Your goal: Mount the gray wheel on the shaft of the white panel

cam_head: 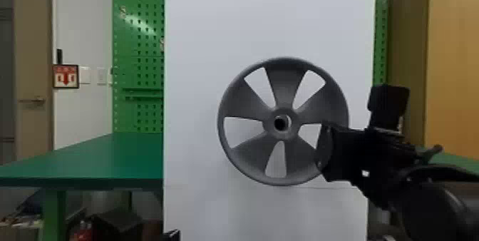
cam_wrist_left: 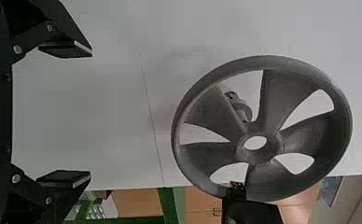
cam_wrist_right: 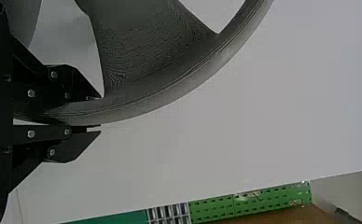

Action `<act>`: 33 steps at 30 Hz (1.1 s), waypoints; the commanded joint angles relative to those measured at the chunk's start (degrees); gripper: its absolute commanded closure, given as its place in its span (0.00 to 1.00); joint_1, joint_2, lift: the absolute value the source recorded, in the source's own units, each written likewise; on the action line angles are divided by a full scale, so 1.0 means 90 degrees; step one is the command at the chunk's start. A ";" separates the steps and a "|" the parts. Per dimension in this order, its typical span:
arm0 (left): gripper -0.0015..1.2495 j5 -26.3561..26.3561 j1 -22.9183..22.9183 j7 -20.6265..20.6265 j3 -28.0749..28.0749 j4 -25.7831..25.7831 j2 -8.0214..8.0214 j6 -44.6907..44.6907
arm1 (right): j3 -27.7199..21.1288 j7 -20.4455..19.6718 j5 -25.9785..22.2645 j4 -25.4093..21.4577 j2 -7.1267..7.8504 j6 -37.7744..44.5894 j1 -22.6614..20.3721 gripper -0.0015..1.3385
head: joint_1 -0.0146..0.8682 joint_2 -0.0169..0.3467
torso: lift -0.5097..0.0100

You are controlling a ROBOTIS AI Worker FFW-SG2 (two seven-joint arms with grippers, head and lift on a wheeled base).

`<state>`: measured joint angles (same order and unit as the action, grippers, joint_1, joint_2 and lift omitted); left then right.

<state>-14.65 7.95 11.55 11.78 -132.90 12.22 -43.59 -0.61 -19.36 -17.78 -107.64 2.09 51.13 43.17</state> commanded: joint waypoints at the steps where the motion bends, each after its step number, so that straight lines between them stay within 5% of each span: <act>1: 0.27 -0.0003 0.0005 0.0006 0.0000 0.0001 0.0010 0.0000 | 0.0009 0.0052 0.0100 0.0193 0.0003 -0.0115 0.0076 0.92 | 0.06 0.03 | 0.03; 33: 0.27 -0.0032 0.0025 0.0006 0.0020 0.0011 0.0039 0.0000 | -0.0059 0.0462 0.0208 0.1208 -0.0017 -0.0408 0.0555 0.92 | 0.06 0.03 | 0.03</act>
<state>-14.93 8.17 11.58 11.90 -132.82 12.53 -43.59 -1.12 -15.20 -15.92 -97.55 2.05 47.46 47.85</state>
